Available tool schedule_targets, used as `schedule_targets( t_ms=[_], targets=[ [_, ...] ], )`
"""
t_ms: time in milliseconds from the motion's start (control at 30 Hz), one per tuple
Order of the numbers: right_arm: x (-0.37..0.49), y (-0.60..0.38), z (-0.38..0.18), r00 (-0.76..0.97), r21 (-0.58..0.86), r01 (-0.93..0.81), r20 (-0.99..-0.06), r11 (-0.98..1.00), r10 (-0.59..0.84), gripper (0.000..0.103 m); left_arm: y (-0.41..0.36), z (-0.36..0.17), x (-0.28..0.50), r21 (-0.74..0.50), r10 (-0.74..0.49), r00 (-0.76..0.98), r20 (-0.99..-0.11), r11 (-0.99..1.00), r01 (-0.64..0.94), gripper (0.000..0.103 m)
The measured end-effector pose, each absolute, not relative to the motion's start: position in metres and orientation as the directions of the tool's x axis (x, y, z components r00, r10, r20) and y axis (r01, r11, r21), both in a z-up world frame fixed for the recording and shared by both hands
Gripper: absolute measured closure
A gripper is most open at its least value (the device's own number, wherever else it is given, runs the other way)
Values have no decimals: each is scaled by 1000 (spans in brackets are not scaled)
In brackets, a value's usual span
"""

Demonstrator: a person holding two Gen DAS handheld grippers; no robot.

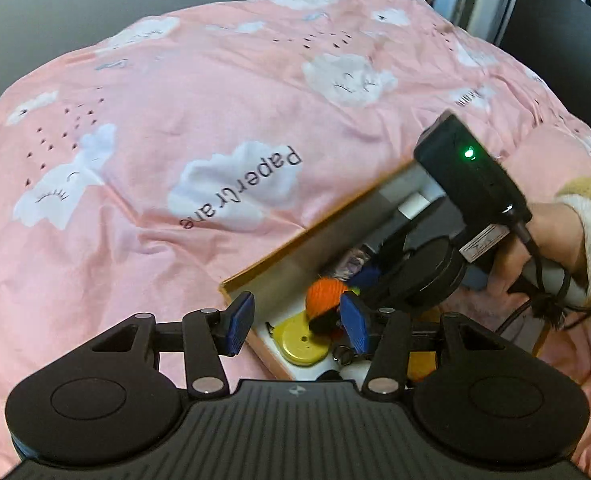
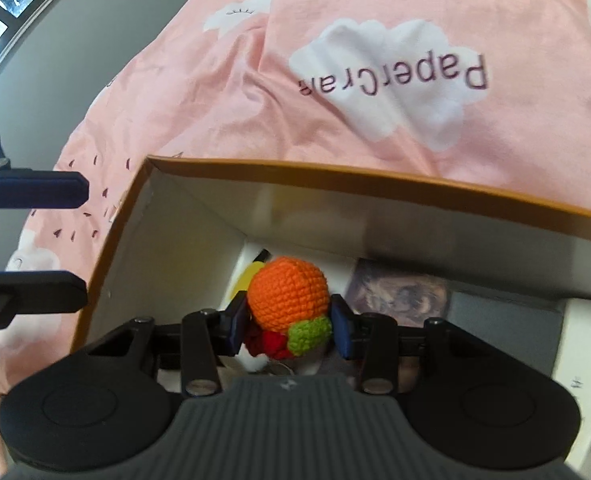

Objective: Organize objects
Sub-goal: 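Open the left tool to drop the tape measure while the right tool lowers the ball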

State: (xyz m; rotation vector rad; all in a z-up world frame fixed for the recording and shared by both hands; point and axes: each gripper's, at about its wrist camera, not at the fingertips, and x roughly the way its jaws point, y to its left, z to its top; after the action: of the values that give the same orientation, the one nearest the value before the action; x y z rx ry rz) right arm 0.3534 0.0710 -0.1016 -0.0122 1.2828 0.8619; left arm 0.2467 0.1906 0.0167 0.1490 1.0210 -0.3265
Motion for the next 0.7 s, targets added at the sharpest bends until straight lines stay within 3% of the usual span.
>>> schedule_targets(
  t_ms=[433,700],
  targets=[
    [350,87,-101,25,456,-556,-827,695,562,59,203,-2,260,-76,-204,518,-831,963,258,47],
    [333,86,-80,170,146,-746,-902,650,397,59,199,-10,259,-68,-189,515,-836,967,244,48]
  ],
)
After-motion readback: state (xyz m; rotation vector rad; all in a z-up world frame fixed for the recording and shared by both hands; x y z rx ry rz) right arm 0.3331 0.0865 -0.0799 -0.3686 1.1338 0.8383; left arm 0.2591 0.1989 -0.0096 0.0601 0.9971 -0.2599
